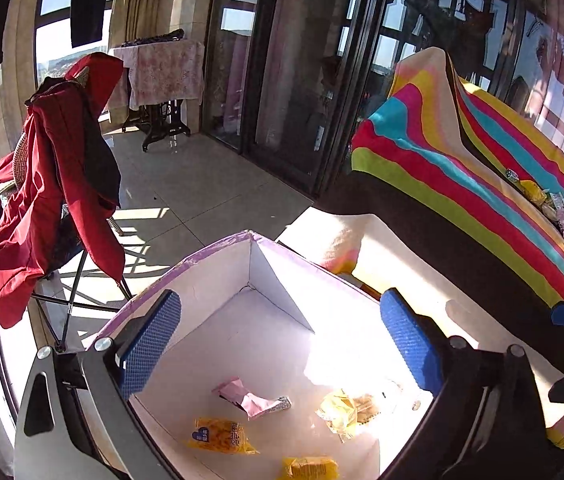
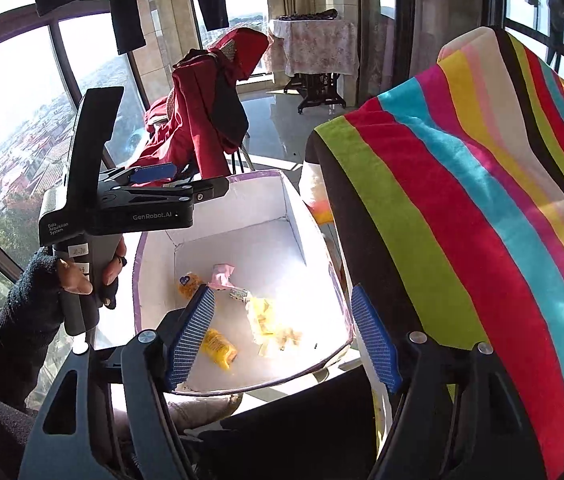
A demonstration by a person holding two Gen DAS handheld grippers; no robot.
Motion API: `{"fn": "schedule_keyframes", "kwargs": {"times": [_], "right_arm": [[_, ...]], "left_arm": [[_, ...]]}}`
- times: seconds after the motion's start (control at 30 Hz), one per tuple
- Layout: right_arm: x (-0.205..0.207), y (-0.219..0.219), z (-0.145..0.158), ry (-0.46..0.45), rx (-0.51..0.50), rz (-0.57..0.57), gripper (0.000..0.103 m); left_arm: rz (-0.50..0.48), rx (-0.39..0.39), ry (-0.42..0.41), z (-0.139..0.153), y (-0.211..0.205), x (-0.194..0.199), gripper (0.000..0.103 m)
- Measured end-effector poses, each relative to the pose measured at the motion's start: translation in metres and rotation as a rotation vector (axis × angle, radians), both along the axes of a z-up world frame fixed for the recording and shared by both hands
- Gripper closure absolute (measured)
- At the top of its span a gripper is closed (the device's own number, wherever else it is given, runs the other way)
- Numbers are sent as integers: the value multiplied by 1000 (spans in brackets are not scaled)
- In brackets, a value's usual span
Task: Organize snacks
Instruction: 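Carry both snacks over the white box and open both grippers, then move both open grippers back over the snack pile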
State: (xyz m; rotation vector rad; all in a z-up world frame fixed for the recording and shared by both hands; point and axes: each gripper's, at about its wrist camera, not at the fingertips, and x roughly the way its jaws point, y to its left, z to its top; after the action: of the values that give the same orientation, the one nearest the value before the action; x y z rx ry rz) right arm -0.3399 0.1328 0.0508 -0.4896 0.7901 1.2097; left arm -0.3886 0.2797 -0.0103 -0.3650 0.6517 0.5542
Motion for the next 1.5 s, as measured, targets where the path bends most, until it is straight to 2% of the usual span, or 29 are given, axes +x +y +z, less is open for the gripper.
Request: {"fn": "schedule_keyframes", "kwargs": {"times": [0.17, 0.37, 0.43, 0.57, 0.7, 0.77, 0.9, 0.97, 1.03, 1.17, 1.23, 1.33, 1.43, 1.5], "right_arm": [[23, -54, 14, -45, 19, -106, 30], [42, -107, 22, -169, -35, -265, 25], [46, -128, 30, -218, -49, -323, 23], [52, -174, 44, -258, -54, -448, 18], [48, -216, 48, -303, -133, -557, 17], [43, -235, 48, -302, -138, -579, 17], [40, -256, 40, -275, -88, -614, 17], [45, -257, 36, -309, -88, -612, 17], [59, -257, 38, -335, -74, -611, 17], [116, -255, 59, -333, -14, -611, 17], [152, -253, 66, -295, 28, -622, 17], [222, -261, 65, -142, 79, -766, 17], [291, -287, 45, 144, 147, -986, 17], [325, -304, 21, 334, 197, -1111, 17]], "left_arm": [[-60, 5, -23, 11, -20, 22, 2], [-236, 20, -34, 26, -67, 67, 2], [-311, 50, -27, 34, -90, 85, 2], [-429, 134, -3, 53, -138, 115, 2], [-532, 169, 23, 72, -182, 123, 2], [-575, 181, 29, 72, -196, 120, 2], [-592, 225, 66, 55, -204, 117, 2], [-591, 252, 58, 49, -203, 121, 2], [-615, 255, 53, 44, -203, 135, 2], [-704, 240, 25, 46, -219, 179, 2], [-753, 228, 3, 48, -233, 207, 2], [-804, 212, 7, 51, -256, 253, 2], [-824, 207, 23, 56, -270, 293, 2], [-834, 158, 38, 59, -273, 316, 2]]}}
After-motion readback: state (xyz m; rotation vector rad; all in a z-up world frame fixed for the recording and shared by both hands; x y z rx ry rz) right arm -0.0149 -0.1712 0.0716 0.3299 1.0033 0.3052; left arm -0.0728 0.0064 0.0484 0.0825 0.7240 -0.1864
